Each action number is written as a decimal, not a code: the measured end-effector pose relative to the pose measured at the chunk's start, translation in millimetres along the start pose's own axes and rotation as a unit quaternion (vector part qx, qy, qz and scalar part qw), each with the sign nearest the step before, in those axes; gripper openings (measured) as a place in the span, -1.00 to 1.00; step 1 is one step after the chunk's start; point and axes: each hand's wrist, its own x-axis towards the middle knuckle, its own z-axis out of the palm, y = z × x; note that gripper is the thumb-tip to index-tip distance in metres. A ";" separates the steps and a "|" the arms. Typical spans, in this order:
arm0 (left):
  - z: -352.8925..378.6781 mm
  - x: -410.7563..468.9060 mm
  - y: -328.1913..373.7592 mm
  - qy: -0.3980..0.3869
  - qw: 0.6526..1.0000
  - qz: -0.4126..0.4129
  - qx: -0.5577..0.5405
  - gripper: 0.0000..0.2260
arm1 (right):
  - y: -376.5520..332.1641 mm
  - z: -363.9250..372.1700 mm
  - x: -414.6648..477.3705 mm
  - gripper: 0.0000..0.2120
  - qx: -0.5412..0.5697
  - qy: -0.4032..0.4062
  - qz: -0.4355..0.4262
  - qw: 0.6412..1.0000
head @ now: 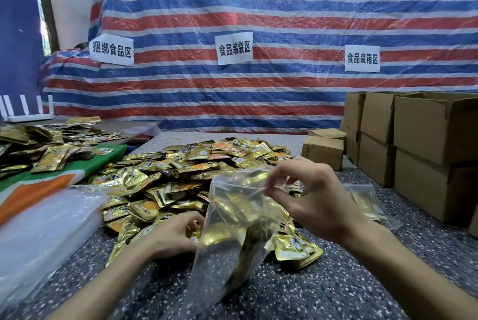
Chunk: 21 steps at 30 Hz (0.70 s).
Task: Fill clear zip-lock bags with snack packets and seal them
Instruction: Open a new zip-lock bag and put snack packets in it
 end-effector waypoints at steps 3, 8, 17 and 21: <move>-13.8 -2.3 4.4 0.028 0.996 -0.016 -0.086 -0.55 | -0.5 -1.6 -0.9 -0.91 0.002 0.000 0.008 1.000; -52.8 -13.0 19.5 0.145 0.914 -0.097 -0.367 -0.78 | -0.3 -2.9 -1.8 -0.90 0.003 0.000 0.011 1.000; -108.4 -71.1 105.7 0.121 0.916 0.065 -0.378 -0.67 | -7.7 5.6 0.6 -0.90 0.009 -0.001 -0.019 1.000; -121.5 -85.8 144.7 0.203 0.930 0.111 -0.285 -0.56 | -11.9 5.6 1.4 -0.92 0.032 0.009 -0.030 0.999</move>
